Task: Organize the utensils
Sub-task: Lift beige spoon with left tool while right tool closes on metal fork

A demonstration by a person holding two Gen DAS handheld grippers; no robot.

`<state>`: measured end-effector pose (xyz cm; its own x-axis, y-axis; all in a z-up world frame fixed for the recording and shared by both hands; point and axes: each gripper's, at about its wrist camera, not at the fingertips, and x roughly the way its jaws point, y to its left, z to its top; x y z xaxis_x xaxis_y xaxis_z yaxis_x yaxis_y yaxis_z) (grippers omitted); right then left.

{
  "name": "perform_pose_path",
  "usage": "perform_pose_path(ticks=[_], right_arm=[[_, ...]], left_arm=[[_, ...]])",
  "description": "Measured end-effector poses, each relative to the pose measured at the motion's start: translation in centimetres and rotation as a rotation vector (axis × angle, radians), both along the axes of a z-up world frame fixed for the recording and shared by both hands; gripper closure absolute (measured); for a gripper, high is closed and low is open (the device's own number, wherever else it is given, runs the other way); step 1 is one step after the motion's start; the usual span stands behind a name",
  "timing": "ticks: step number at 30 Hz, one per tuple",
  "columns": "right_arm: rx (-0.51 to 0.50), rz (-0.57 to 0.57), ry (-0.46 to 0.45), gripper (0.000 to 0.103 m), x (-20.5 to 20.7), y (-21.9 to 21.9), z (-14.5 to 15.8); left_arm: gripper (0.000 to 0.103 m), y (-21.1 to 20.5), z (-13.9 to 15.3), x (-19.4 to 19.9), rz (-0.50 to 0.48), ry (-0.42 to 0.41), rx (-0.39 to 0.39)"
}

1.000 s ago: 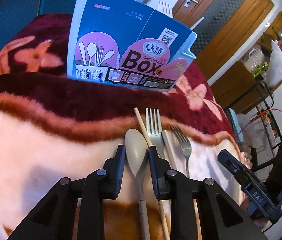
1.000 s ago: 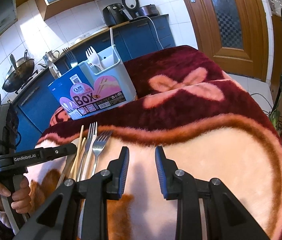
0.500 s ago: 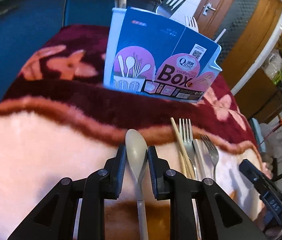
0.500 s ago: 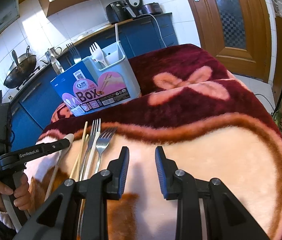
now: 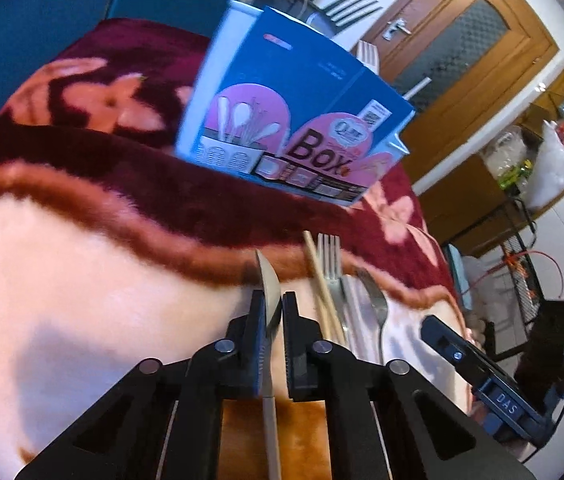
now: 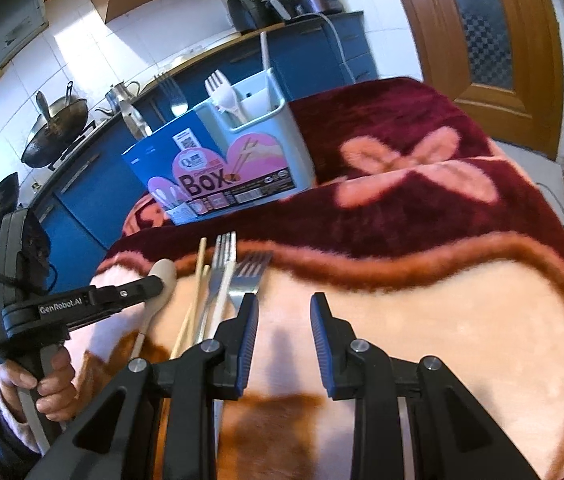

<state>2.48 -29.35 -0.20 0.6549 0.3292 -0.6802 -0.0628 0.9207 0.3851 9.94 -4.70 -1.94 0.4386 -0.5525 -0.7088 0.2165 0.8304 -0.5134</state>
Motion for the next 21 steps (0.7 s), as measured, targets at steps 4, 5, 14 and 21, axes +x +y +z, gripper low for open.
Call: perform_pose_path(ticks=[4,5,14,21], right_arm=[[0.036,0.041,0.04,0.073,1.3,0.7,-0.4],[0.046,0.05,0.052,0.073,1.7,0.9,-0.7],[0.139,0.089,0.123,0.073,4.2,0.9,-2.1],[0.214,0.111,0.146,0.086,5.8,0.4,-2.5]], left_arm=[[0.1,-0.4,0.3,-0.2,-0.016,-0.017,0.002],[0.1,-0.3,0.5,-0.3,-0.017,-0.026,-0.001],[0.1,0.9,3.1,-1.5,0.017,-0.169,0.031],[0.1,1.6,5.2,-2.0,0.043,-0.277,0.042]])
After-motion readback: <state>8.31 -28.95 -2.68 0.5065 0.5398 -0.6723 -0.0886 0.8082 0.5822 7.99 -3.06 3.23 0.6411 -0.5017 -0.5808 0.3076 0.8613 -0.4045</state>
